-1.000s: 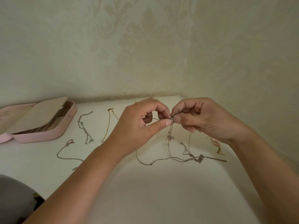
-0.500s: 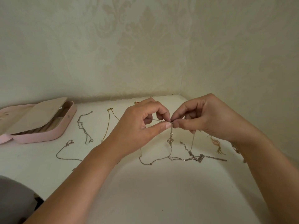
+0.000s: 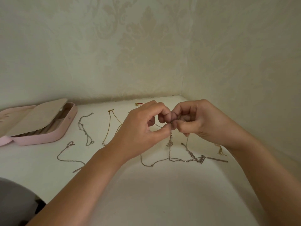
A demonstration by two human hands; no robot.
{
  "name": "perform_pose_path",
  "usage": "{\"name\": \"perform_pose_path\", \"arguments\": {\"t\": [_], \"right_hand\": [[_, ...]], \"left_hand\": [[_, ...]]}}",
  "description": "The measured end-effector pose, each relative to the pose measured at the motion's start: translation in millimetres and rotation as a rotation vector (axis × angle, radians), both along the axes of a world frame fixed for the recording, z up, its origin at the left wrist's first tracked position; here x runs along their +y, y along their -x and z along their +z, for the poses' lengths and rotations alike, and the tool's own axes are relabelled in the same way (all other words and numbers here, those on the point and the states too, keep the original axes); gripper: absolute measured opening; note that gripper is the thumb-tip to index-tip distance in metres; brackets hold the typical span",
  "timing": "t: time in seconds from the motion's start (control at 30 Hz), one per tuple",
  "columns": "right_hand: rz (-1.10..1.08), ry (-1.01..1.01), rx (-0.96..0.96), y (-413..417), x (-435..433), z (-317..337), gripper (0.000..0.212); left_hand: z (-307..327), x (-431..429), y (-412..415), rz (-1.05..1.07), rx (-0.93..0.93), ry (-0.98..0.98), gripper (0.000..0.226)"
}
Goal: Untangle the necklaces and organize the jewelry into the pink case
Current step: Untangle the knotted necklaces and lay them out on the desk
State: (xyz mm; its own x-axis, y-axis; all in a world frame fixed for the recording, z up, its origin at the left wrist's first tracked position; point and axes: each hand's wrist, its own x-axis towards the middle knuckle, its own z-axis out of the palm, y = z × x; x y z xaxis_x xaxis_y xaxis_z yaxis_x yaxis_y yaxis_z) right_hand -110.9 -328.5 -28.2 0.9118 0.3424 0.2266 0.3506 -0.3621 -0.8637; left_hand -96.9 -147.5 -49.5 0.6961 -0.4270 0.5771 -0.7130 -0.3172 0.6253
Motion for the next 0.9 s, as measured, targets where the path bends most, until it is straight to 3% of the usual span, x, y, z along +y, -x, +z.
{"name": "perform_pose_path", "arguments": {"t": [0.1,0.23,0.47,0.8,0.9], "right_hand": [[0.010,-0.113,-0.014,-0.2,0.5,1.9,0.006],[-0.034,-0.106,-0.083,1.9,-1.4,4.6,0.010],[-0.101,0.037,-0.139,5.5,-1.1,5.4,0.015],[-0.162,0.157,-0.221,5.4,3.6,3.7,0.013],[-0.188,0.174,-0.263,4.9,5.6,2.0,0.014]], "left_hand": [[0.7,1.2,0.8,0.005,-0.002,0.063,0.018],[1.8,3.1,0.0,-0.033,0.026,0.080,0.013],[0.7,4.4,-1.5,-0.080,0.134,0.015,0.016],[-2.6,1.0,-4.3,-0.004,0.062,-0.008,0.011],[-2.7,1.1,-4.8,0.021,0.021,-0.002,0.019]]}}
